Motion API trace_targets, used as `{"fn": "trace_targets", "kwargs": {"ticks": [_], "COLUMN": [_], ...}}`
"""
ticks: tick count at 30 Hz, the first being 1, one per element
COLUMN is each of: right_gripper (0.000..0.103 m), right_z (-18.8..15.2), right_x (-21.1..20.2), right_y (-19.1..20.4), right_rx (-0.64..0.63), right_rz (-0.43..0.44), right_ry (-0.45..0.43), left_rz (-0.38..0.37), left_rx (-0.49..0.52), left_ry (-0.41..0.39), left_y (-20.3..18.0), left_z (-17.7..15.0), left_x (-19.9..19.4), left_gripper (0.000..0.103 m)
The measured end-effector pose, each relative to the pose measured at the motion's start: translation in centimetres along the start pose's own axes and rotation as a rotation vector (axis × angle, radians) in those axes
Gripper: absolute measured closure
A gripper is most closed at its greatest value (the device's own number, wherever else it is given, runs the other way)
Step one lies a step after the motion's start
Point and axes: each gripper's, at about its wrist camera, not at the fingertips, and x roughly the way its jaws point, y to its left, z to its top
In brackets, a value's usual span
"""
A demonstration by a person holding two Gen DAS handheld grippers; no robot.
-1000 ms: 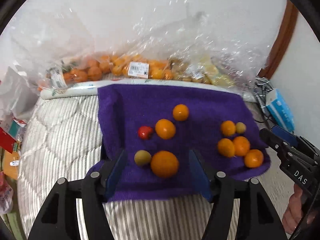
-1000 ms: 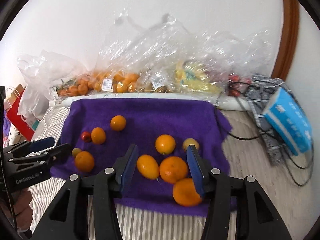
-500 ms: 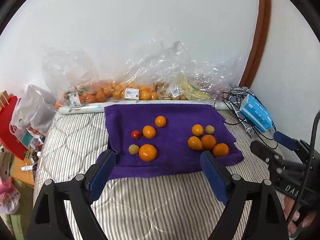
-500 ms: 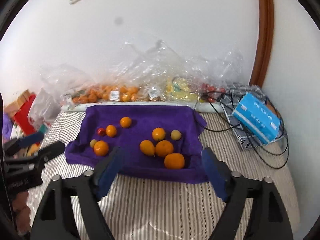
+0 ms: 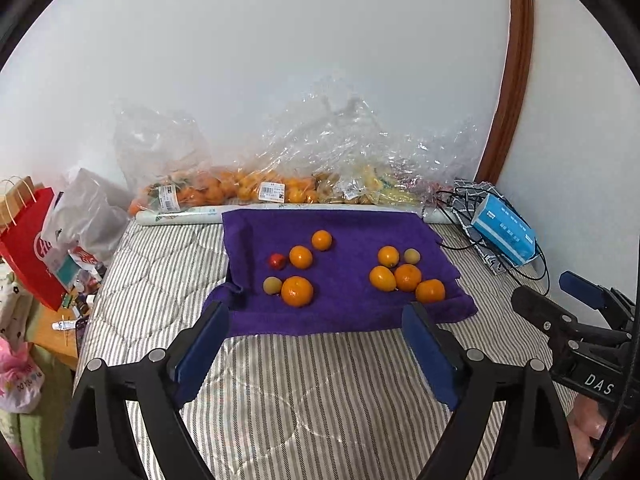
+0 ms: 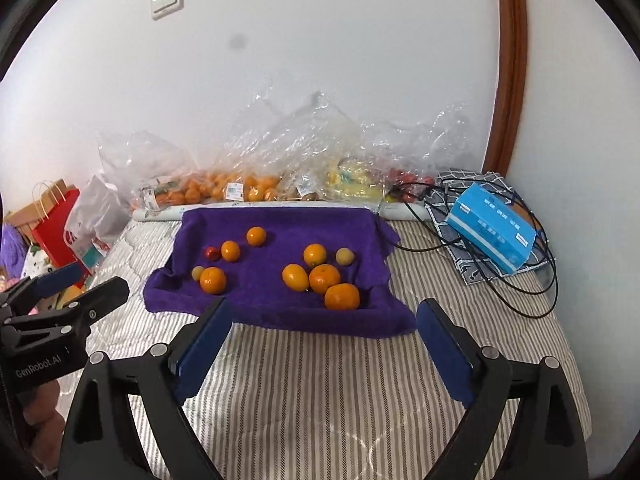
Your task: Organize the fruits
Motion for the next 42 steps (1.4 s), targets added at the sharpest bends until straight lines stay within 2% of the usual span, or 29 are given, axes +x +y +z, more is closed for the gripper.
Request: {"fn": "trace_targets", "kwargs": {"ticks": [42], "right_gripper": [0.010], "right_z": [-0.7], "right_x": [-1.8], "right_y": [0.3], "right_rx": [0.004], "right_rz": [0.001], "right_ry": [-0.019], "left_rz": [0.003], "left_rx": [-0.017], "left_ry": [-0.035], "left_y": [-0.1], "left_z": [-0.2], "left_x": [-2.2], "left_gripper": [0.014]}}
